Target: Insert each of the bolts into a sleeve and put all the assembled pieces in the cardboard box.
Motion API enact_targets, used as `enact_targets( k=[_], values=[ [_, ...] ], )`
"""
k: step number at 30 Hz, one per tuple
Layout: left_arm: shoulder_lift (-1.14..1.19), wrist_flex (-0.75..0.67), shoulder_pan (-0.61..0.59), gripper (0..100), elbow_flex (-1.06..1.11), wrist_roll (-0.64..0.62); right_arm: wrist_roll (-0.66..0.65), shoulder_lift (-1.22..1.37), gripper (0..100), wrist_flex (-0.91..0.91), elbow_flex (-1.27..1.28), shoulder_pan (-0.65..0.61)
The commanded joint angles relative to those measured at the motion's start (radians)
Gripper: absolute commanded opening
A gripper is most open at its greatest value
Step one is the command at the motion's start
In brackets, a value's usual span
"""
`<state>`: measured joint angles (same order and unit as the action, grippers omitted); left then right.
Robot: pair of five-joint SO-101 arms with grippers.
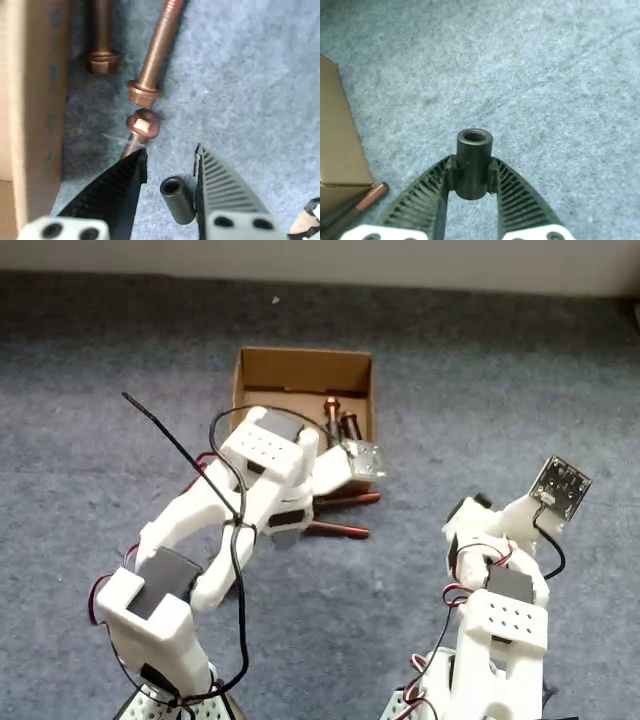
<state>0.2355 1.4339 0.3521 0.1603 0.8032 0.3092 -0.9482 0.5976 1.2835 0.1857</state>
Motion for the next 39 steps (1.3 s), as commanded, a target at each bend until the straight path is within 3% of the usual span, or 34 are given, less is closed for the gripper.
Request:
enact_targets(
  k=[1,6,12,22,29,34,39],
  values=[
    [-0.05,-0.057,-0.061,18,0.067,0.124,-0.012,-0.031,0.4,-0.022,-0.008,-0.01],
    [-0.05,-0.238,-0.088,18,0.162,0.161,-0.012,-0.031,0.4,-0.022,-0.008,-0.01],
    [-0.05,-0.35,-0.059,18,0.217,0.161,-0.014,-0.03,0.4,-0.022,-0.008,-0.01],
    [-0.048,-0.364,-0.035,17,0.22,0.138,-0.014,-0.03,0.4,-0.022,-0.008,-0.01],
    [0.022,-0.365,0.018,1,0.208,0.091,-0.014,-0.031,0.4,-0.022,-0.008,-0.01],
    [-0.001,-0.364,0.015,1,0.22,0.087,-0.014,-0.036,0.4,-0.021,-0.008,-0.01],
    [-0.145,-0.319,0.013,1,0.262,-0.032,-0.014,-0.038,0.4,-0.018,-0.01,-0.01]
  ],
)
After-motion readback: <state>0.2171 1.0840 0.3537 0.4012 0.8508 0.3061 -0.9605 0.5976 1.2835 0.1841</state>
